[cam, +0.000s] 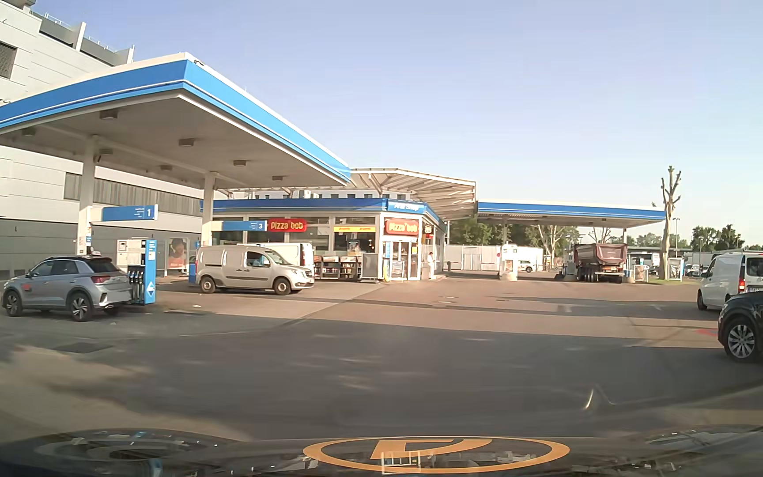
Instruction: Follow the waypoints while adhering to traffic rules and regulations
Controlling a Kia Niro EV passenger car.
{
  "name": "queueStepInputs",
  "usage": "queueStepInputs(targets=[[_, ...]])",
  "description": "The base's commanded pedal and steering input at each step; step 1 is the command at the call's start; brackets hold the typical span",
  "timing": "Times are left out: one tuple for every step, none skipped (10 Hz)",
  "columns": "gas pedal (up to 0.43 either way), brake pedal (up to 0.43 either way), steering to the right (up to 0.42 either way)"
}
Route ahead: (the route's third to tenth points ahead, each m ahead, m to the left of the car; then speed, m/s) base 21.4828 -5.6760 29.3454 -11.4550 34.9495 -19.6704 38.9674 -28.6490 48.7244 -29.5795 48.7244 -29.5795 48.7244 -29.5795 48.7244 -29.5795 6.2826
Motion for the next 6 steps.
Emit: queueStepInputs(targets=[[0.098, 0.0, 0.148], [0.087, 0.0, 0.148], [0.087, 0.0, 0.149], [0.087, 0.0, 0.148], [0.087, 0.0, 0.146], [0.087, 0.0, 0.146]])
